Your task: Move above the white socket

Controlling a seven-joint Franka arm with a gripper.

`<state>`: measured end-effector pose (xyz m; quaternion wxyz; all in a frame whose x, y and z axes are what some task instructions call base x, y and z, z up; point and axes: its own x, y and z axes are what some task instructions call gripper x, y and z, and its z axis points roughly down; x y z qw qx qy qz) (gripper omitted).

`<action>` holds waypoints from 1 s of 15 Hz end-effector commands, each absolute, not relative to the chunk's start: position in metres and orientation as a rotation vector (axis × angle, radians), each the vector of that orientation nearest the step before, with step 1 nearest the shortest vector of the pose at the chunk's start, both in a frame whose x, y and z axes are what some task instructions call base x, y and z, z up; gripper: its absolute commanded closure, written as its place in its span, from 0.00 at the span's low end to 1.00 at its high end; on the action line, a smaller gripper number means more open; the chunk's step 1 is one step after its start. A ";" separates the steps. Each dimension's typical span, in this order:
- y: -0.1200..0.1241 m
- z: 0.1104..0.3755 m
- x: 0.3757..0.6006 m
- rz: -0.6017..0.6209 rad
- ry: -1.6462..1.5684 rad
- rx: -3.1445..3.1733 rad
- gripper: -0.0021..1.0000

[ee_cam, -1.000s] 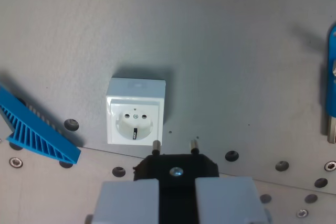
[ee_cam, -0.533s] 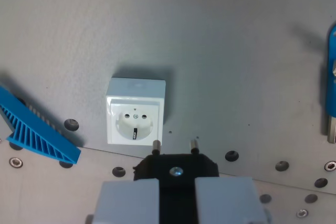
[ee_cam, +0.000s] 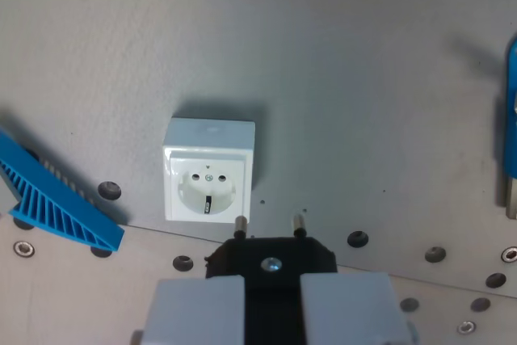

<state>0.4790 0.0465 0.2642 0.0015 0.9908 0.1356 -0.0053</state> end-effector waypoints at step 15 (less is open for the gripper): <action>0.055 0.219 0.452 0.103 0.373 3.117 1.00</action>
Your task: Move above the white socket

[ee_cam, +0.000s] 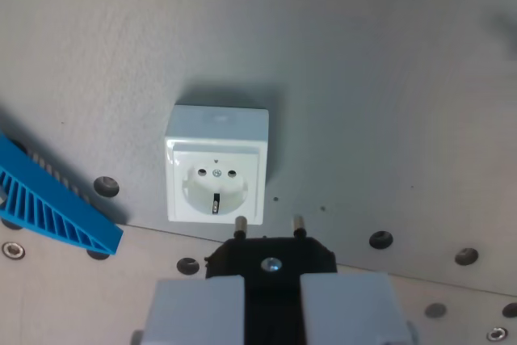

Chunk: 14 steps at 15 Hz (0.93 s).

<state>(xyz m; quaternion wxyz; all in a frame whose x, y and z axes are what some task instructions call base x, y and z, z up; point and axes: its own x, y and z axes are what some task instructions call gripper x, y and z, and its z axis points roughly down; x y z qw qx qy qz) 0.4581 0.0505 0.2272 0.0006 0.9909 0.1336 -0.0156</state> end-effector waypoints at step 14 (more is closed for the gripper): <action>0.061 0.167 0.423 0.097 0.347 3.128 1.00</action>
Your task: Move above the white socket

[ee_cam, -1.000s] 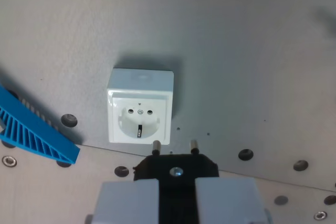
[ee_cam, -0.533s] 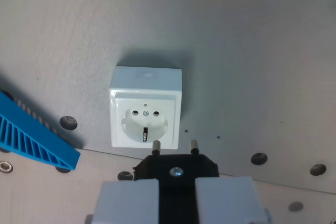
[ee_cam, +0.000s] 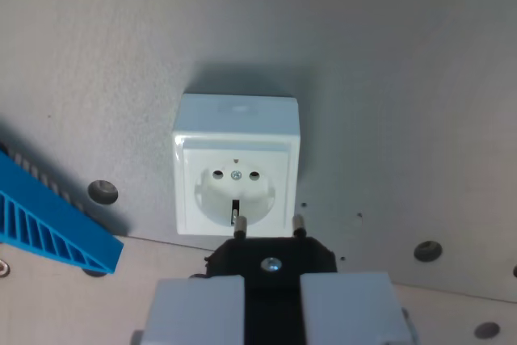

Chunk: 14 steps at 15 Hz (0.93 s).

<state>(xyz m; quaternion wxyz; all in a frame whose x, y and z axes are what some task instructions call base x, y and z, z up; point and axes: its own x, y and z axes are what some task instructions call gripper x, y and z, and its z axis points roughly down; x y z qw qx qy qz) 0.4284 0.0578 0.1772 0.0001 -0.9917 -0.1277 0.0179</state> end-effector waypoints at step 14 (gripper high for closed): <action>0.066 0.123 0.395 -0.100 -0.337 -3.110 1.00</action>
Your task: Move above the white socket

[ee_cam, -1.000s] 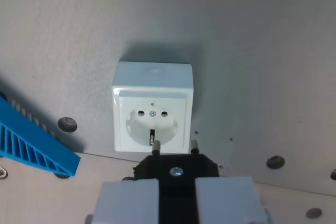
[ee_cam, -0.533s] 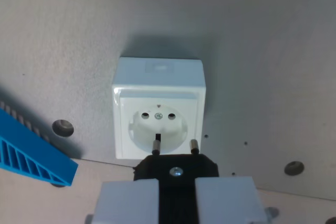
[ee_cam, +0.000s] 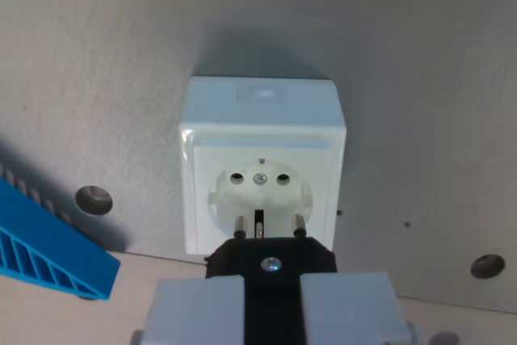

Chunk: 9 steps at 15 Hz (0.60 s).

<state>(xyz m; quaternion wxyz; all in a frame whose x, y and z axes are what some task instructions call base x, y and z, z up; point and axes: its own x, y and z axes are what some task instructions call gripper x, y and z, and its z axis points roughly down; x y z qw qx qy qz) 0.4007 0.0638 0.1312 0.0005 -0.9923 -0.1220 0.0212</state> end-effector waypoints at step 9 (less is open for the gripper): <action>0.068 0.108 0.384 -0.104 -0.332 -3.110 1.00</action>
